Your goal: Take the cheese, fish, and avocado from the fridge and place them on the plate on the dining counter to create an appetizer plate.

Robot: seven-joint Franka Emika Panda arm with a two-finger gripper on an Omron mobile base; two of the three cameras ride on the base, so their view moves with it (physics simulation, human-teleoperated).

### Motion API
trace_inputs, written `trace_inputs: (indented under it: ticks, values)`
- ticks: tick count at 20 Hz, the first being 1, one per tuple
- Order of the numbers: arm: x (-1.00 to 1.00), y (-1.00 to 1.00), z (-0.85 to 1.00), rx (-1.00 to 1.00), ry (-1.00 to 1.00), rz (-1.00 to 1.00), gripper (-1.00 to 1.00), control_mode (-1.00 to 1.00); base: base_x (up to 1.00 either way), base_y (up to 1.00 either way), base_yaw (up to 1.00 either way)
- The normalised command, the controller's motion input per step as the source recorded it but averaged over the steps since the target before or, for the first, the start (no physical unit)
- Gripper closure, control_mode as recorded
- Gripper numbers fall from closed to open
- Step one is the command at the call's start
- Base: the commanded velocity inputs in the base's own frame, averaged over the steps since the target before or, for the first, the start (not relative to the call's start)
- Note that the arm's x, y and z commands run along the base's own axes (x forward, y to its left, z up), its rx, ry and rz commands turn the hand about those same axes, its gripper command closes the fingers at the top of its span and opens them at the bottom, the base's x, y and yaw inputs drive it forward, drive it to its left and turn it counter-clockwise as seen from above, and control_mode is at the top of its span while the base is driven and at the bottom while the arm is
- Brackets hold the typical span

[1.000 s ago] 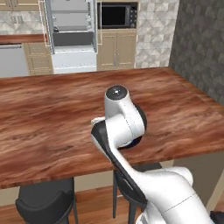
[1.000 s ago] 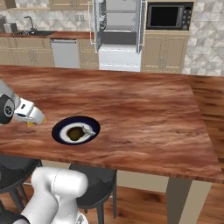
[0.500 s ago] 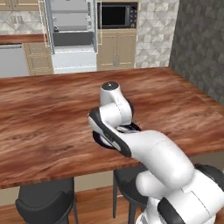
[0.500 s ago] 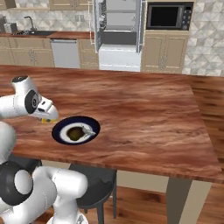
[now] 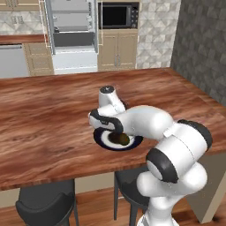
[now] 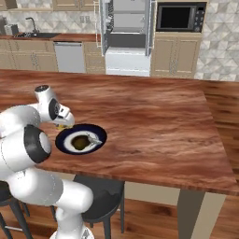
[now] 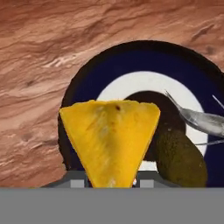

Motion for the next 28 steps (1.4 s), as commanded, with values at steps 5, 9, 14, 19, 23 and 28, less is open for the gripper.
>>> trace_inputs:
  ticks: [5, 9, 14, 19, 23, 28]
  values:
    - [0.78, 0.01, -0.65, 0.00, 0.01, 0.00, 1.00, -1.00, 0.00, 0.00, 0.00]
    - [0.61, 0.08, -0.63, 0.00, 0.05, 0.00, 1.00, -1.00, 0.00, 0.00, 0.00]
    - [0.28, 0.18, -0.61, 0.00, 0.03, 0.00, 1.00, -1.00, 0.00, 0.00, 0.00]
    - [-0.23, -0.06, -0.36, 0.00, 0.00, -0.01, -1.00, -1.00, 0.00, 0.00, 0.00]
    - [-0.95, -0.84, 0.00, 0.00, 0.00, -0.08, -1.00, -1.00, 0.00, 0.00, 0.00]
    - [-0.97, -1.00, 0.21, 0.01, -0.01, -0.06, -1.00, -1.00, 0.00, 0.00, 0.00]
